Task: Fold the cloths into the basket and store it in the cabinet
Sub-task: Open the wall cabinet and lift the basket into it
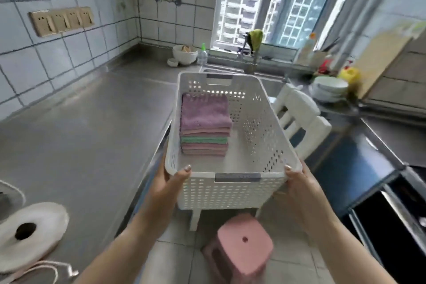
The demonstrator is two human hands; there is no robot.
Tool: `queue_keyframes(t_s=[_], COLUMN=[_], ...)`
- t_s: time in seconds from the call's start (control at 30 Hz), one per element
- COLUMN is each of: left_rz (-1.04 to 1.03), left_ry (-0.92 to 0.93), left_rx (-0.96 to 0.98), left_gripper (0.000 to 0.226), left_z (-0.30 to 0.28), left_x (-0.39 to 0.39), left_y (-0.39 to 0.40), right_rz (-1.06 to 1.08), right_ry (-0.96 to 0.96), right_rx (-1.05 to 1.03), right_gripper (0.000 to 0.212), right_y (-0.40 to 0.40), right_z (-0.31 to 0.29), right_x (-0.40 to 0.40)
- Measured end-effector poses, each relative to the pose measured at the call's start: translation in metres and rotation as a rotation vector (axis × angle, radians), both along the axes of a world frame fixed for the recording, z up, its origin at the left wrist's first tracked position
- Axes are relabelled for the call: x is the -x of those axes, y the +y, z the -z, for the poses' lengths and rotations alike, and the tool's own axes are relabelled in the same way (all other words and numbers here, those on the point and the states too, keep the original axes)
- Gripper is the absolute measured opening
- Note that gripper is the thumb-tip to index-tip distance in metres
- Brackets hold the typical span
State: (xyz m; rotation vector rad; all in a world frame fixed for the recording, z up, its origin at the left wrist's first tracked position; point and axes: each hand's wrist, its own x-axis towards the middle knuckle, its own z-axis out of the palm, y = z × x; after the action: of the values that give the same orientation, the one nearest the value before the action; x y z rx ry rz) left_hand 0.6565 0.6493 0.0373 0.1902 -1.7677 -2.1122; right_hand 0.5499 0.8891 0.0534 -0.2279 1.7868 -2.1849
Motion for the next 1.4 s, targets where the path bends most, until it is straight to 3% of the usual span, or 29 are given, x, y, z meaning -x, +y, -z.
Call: queue_keyframes(t_s=[0.13,0.23,0.37,0.5,0.8,0.97,1.1,1.4], left_rz=[0.199,0.333,0.523,0.696,0.862,0.917,0.968,1.092], left_ry=[-0.006,0.0,-0.017,-0.043,0.023,0.149,0.229,0.401], left_rx=[-0.055,-0.083,-0.125,-0.166,-0.263,-0.219,-0.228,-0.218], left_gripper=[0.059,0.048,0.06,0.055,0.035,0.028,0.038,0.045], left_z=[-0.001,-0.006,-0.009,-0.017,-0.065,-0.112,-0.151,-0.229], left_x=[0.016,0.019,0.015,-0.002,-0.024,-0.008,0.013,0.082], left_y=[0.064,0.116,0.198,0.282,0.444,0.511,0.555,0.636], right_rz=[0.154,0.291,0.49,0.665,0.829,0.891,0.929,1.087], right_ry=[0.032,0.028,-0.011,-0.024,0.086,0.211,0.345,0.57], right_rx=[0.03,0.034,-0.029,0.017,-0.068,-0.199,-0.268,-0.403], right_gripper=[0.048,0.041,0.03,0.035,0.032,0.05,0.095,0.097], right_y=[0.077,0.131,0.215,0.29,0.43,0.483,0.513,0.574], right_z=[-0.002,-0.001,-0.002,-0.017,-0.074,-0.12,-0.157,-0.23], right_x=[-0.037,-0.069,-0.123,-0.174,-0.24,-0.252,-0.247,-0.2])
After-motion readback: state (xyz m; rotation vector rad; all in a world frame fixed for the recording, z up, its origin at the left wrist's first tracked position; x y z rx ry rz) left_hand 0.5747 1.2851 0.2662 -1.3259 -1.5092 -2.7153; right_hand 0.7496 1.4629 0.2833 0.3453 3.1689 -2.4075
